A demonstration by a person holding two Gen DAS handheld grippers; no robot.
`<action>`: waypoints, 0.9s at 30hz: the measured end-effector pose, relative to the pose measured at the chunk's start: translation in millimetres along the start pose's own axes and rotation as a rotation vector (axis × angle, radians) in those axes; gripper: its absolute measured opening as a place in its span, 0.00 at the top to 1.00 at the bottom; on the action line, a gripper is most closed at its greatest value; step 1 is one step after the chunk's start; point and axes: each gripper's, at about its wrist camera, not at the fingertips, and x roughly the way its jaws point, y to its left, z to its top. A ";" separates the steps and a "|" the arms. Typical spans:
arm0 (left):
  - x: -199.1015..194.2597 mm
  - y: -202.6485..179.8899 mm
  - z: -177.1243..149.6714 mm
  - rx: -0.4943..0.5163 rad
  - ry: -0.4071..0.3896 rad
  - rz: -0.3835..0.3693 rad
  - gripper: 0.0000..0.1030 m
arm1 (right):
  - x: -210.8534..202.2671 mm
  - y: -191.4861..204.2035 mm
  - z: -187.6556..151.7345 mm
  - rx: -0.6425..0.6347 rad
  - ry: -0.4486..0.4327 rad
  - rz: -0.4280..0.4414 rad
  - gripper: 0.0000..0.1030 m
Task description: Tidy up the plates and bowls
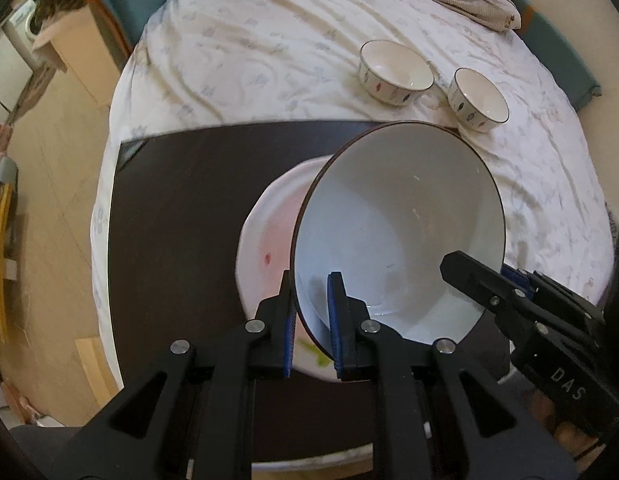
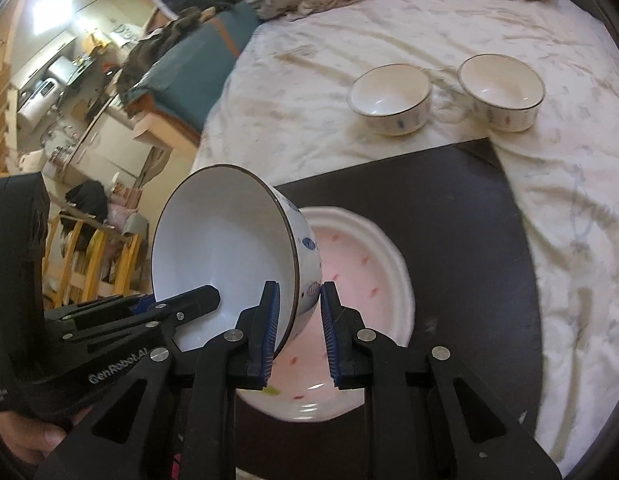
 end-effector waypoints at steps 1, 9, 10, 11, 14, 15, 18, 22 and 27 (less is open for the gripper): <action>0.2 5.0 -2.8 -0.005 0.001 -0.011 0.89 | 1.4 4.2 -3.8 -0.007 0.004 0.009 0.79; 18.9 27.2 -16.8 -0.032 0.018 -0.078 0.89 | 18.3 20.8 -24.2 -0.053 0.048 -0.009 0.79; 22.5 29.7 -16.7 -0.039 0.028 -0.090 0.89 | 21.2 19.6 -26.8 -0.043 0.056 -0.011 0.79; 25.3 31.3 -16.1 -0.042 0.032 -0.100 0.89 | 25.0 18.0 -29.2 -0.033 0.068 -0.015 0.79; 32.3 30.8 -13.4 -0.035 0.037 -0.106 0.89 | 31.9 14.1 -34.7 -0.022 0.091 -0.029 0.79; 34.4 30.0 -12.6 -0.033 0.039 -0.107 0.89 | 33.6 12.1 -35.2 -0.017 0.096 -0.031 0.79; 42.9 25.2 -11.3 -0.016 0.047 -0.108 0.89 | 36.4 7.4 -38.5 -0.003 0.102 -0.052 0.79; 55.8 25.7 -11.2 0.011 0.063 -0.125 0.89 | 37.8 -3.2 -36.9 0.040 0.098 -0.061 0.79; 60.9 24.2 -7.0 -0.012 0.078 -0.117 0.89 | 36.8 -10.0 -38.1 0.064 0.100 -0.047 0.79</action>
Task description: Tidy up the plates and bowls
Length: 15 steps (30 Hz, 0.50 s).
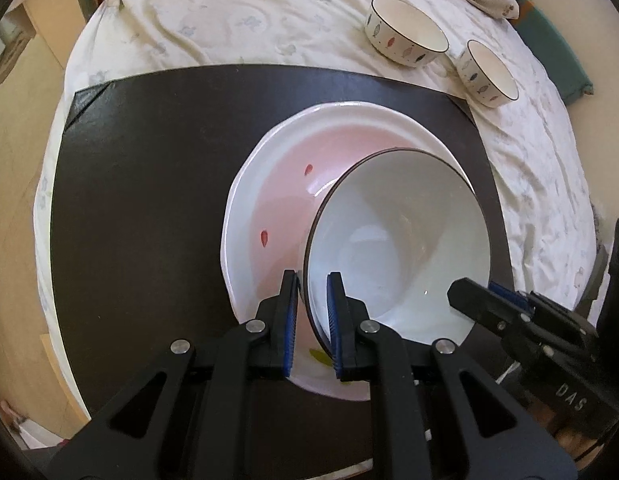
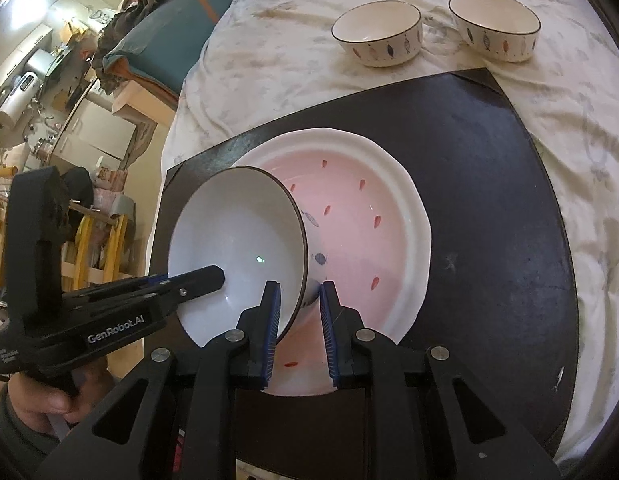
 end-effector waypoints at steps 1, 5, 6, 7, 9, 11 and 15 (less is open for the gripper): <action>0.1 -2.1 1.1 0.006 -0.006 0.007 0.89 | 0.8 0.2 0.4 0.001 0.002 -0.003 0.79; 1.3 -3.6 5.5 0.001 -0.008 -0.002 0.89 | 1.5 -0.4 0.5 0.007 0.002 -0.018 0.79; 1.8 -4.1 5.8 0.003 -0.008 -0.003 0.89 | 1.2 -1.5 0.5 0.012 0.001 -0.017 0.79; 2.6 -5.3 5.9 0.008 -0.009 -0.003 0.89 | 0.6 -3.0 0.7 0.017 -0.001 -0.014 0.79; 4.1 -7.1 6.8 0.014 -0.012 -0.005 0.89 | -0.4 -4.9 1.4 0.023 -0.005 -0.011 0.79; 5.5 -8.9 8.1 0.013 -0.014 -0.009 0.89 | -2.1 -7.0 2.2 0.029 -0.011 -0.013 0.79; 6.9 -7.5 10.8 -0.007 -0.010 -0.025 0.89 | -6.0 -15.2 4.2 0.070 -0.021 0.001 0.79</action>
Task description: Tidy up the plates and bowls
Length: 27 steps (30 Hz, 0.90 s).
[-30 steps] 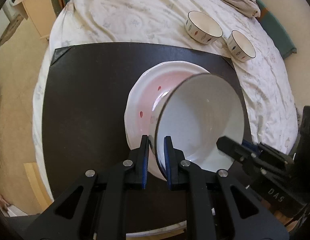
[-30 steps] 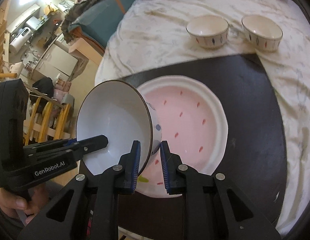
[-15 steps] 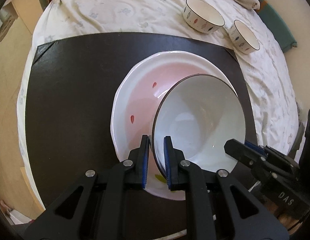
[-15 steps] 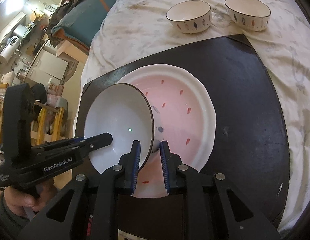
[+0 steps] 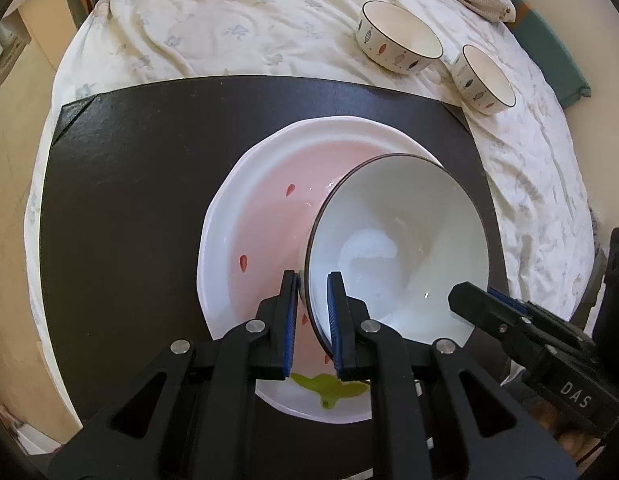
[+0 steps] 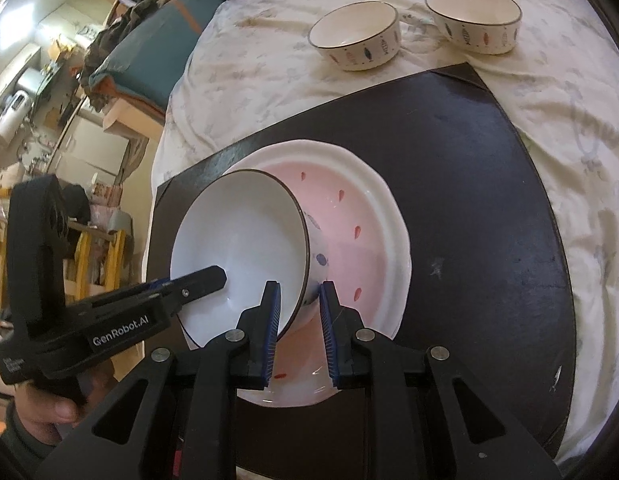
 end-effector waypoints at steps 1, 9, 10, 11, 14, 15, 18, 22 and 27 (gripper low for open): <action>-0.2 1.0 0.4 -0.006 0.003 -0.001 0.89 | 0.1 -1.7 0.4 0.009 0.002 0.006 0.79; -2.5 6.2 1.2 -0.031 0.000 0.009 0.89 | 2.4 1.0 1.2 -0.001 0.015 0.023 0.79; -2.3 4.9 1.3 -0.028 -0.001 0.014 0.89 | 3.1 1.4 1.5 -0.001 0.015 0.027 0.79; -2.6 6.6 1.7 -0.025 -0.002 0.015 0.89 | 3.3 1.8 1.7 -0.002 0.013 0.024 0.79; -2.6 5.9 1.4 -0.026 -0.010 0.017 0.88 | 4.0 0.9 3.2 0.001 0.004 0.017 0.79; -2.7 5.3 1.0 -0.026 -0.014 0.018 0.88 | 4.6 -0.1 3.7 0.006 0.003 0.017 0.79; -4.2 3.3 -0.4 -0.018 -0.035 0.021 0.88 | 5.9 -2.9 5.2 0.018 0.003 0.023 0.79; -11.1 -4.3 -4.2 0.025 -0.081 0.092 0.85 | 1.6 -1.1 3.4 0.007 -0.010 0.006 0.76; -21.5 -8.8 -7.7 0.063 -0.150 0.171 0.58 | -4.8 -3.0 4.9 0.006 -0.040 -0.010 0.72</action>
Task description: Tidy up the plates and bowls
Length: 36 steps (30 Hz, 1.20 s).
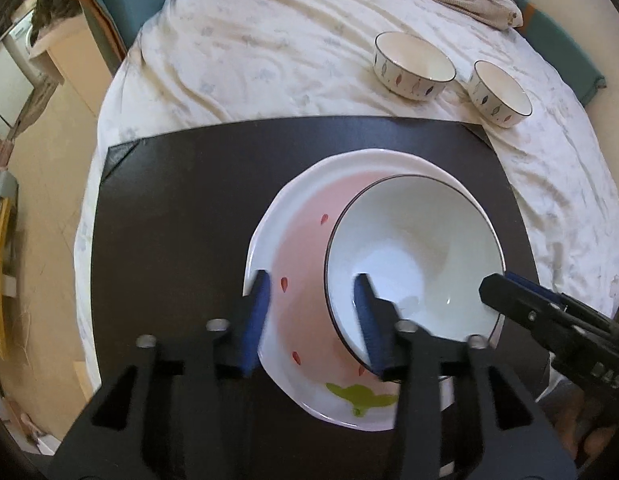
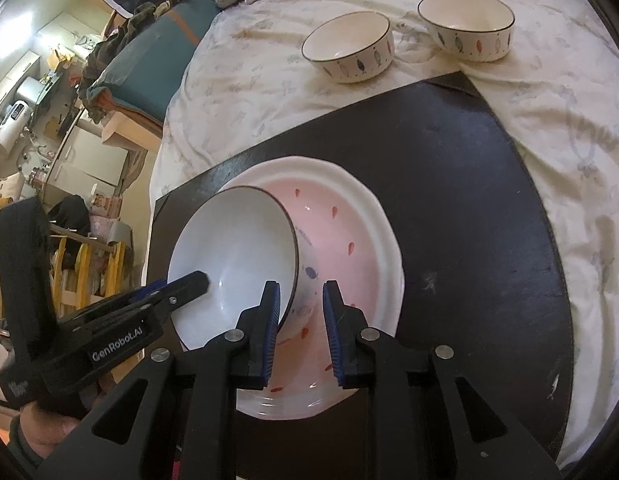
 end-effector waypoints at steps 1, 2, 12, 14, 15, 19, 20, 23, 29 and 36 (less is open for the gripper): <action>-2.0 0.4 0.0 0.002 -0.010 -0.007 0.57 | -1.0 -0.9 0.4 0.004 -0.005 -0.004 0.60; -3.2 0.8 0.2 0.003 -0.012 -0.009 0.53 | -1.9 -1.7 0.8 0.009 -0.008 -0.004 0.53; -30.6 7.9 -4.3 0.002 -0.134 0.057 0.48 | -13.6 1.0 -0.6 -0.003 -0.082 -0.030 0.25; -39.9 9.6 -4.7 0.002 -0.177 0.070 0.48 | -16.5 1.5 -0.2 -0.005 -0.096 -0.036 0.22; -45.8 9.8 -5.5 0.005 -0.203 0.083 0.48 | -18.1 2.0 0.3 -0.003 -0.100 -0.034 0.22; -58.7 9.8 -4.3 0.021 -0.262 0.100 0.48 | -27.1 4.4 -0.7 -0.019 -0.133 -0.036 0.22; -60.5 11.3 -3.7 0.011 -0.267 0.099 0.48 | -29.7 4.8 -1.0 -0.024 -0.145 -0.049 0.22; -69.6 12.5 -2.9 -0.017 -0.294 0.073 0.48 | -40.8 5.5 0.2 -0.028 -0.184 -0.099 0.22; -87.5 -11.6 3.1 0.040 -0.365 0.145 0.46 | -73.6 5.4 2.0 -0.042 -0.270 -0.120 0.22; -90.3 -34.0 23.5 0.010 -0.332 0.109 0.17 | -104.7 -13.6 11.9 -0.014 -0.318 -0.114 0.22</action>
